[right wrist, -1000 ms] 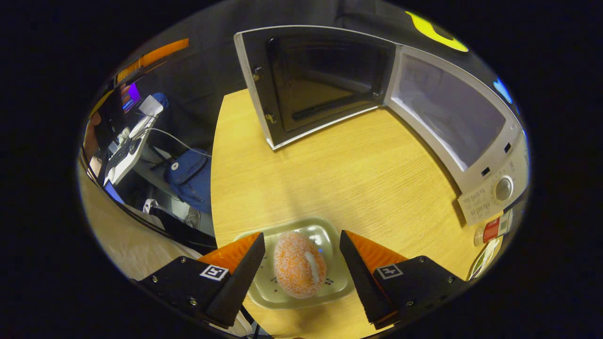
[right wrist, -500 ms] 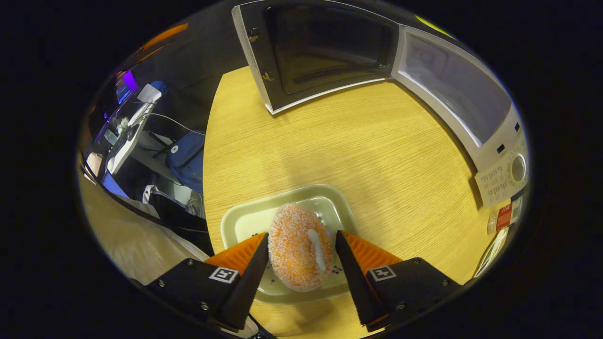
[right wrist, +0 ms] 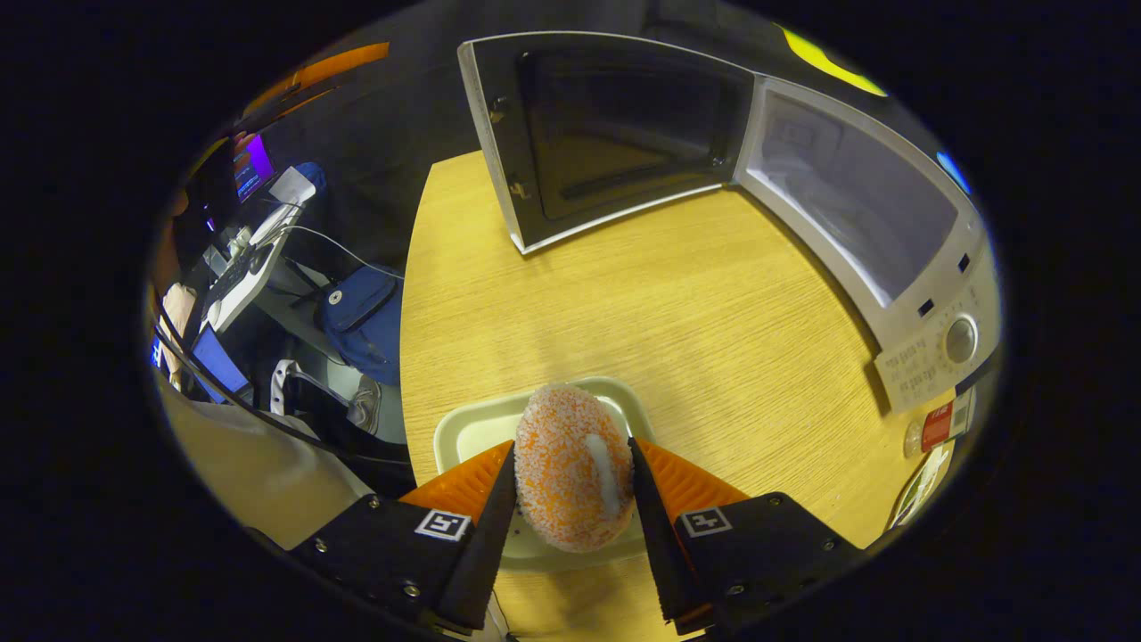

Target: Open the microwave oven with the left hand, put the food in, and close the microwave oven.

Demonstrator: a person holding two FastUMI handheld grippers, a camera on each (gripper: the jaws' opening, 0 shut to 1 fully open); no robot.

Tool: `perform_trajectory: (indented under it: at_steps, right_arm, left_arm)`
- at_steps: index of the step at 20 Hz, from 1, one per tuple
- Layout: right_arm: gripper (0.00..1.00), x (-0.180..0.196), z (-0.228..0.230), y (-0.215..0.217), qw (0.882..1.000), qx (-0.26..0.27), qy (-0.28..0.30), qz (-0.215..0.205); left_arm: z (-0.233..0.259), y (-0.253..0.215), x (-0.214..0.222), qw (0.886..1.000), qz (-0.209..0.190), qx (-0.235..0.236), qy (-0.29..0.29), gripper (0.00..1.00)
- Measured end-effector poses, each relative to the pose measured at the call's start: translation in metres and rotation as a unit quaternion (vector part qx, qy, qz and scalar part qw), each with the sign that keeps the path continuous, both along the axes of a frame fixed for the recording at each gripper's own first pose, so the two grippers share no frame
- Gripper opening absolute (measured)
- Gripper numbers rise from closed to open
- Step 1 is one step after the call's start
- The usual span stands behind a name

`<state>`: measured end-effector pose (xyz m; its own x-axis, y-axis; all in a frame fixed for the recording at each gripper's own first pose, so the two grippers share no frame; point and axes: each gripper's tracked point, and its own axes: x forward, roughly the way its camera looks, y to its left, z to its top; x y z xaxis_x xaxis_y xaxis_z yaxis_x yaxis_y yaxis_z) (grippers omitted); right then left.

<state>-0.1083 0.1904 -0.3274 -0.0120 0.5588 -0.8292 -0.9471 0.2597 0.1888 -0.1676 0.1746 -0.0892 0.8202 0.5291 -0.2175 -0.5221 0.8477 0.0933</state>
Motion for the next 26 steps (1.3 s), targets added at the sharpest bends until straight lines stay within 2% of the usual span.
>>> perform_trajectory:
  at_steps: [7,9,10,12,19,23,26]
  right_arm:
    - [0.7,0.057,0.05,0.04,0.995,0.05,-0.065,-0.059]
    - [0.67,0.08,0.057,0.05,0.991,0.051,-0.1,-0.078]
    - [0.71,0.092,0.058,0.053,0.988,0.047,-0.12,-0.087]
    - [0.71,0.11,0.065,0.063,0.982,0.045,-0.147,-0.107]
    - [0.7,0.186,0.093,0.093,0.962,0.057,-0.226,-0.145]
    - [0.71,0.223,0.089,0.111,0.953,0.056,-0.251,-0.159]
    - [0.7,0.255,0.08,0.121,0.944,0.051,-0.277,-0.173]
  left_arm:
    - [0.003,-0.004,0.027,1.0,-0.028,-0.007,-0.009,0.96]
    - [0.007,0.001,0.028,0.999,-0.035,-0.005,-0.012,0.94]
    - [0.005,0.006,0.027,0.999,-0.037,-0.004,-0.013,0.95]
    - [0.005,0.018,0.027,0.999,-0.037,-0.004,-0.012,0.94]
    - [0.002,0.063,0.014,1.0,-0.008,-0.006,-0.017,0.95]
    - [-0.007,0.08,-0.002,1.0,0.014,-0.015,-0.007,0.98]
    - [-0.006,0.094,-0.018,0.999,0.034,-0.014,0.0,0.96]
